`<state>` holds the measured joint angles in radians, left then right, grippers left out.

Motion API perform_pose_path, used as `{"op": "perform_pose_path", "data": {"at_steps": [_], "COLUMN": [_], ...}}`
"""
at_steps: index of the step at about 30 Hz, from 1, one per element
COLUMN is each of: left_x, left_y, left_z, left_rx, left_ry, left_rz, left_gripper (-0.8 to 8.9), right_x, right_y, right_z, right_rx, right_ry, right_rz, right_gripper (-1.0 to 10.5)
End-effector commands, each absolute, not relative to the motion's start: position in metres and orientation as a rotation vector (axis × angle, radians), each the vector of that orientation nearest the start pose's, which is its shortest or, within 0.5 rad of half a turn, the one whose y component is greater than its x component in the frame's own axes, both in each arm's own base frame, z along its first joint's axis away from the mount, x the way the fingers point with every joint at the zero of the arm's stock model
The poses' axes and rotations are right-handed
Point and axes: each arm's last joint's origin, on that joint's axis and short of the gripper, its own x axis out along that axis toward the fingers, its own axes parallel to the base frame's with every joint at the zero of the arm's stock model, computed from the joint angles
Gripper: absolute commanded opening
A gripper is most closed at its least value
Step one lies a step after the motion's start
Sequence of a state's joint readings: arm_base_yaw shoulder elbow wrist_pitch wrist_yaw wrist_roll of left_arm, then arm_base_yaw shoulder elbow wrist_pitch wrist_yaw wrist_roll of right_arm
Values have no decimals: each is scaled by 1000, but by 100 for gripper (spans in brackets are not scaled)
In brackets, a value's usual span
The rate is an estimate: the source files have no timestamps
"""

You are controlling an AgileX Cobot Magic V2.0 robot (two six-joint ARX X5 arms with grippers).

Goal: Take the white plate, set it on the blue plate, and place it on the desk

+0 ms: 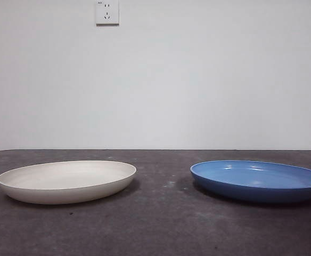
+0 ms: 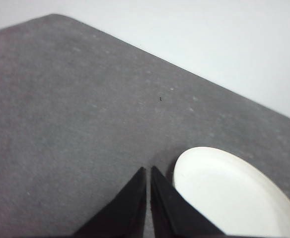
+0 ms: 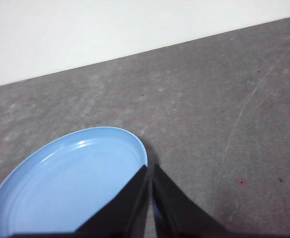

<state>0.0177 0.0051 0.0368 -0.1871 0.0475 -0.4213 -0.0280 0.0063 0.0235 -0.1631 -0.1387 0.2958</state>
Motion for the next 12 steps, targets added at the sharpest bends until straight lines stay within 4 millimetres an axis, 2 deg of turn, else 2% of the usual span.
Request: {"op": "perform_pose_path", "data": {"at_steps": [1, 5, 12], "left_x": [92, 88, 78], "left_y": [0, -1, -1], "left_z": [169, 188, 235], "left_rx": [-492, -496, -461], "left_ry": [129, 95, 71], "left_rz": [-11, -41, -48], "left_gripper": [15, 15, 15], "right_x": [93, 88, 73], "right_y": [1, 1, 2], "right_z": [171, 192, 237], "right_rx": [340, 335, 319], "right_ry": [107, 43, -75], "right_rz": [96, 103, 115], "right_gripper": [8, 8, 8]}}
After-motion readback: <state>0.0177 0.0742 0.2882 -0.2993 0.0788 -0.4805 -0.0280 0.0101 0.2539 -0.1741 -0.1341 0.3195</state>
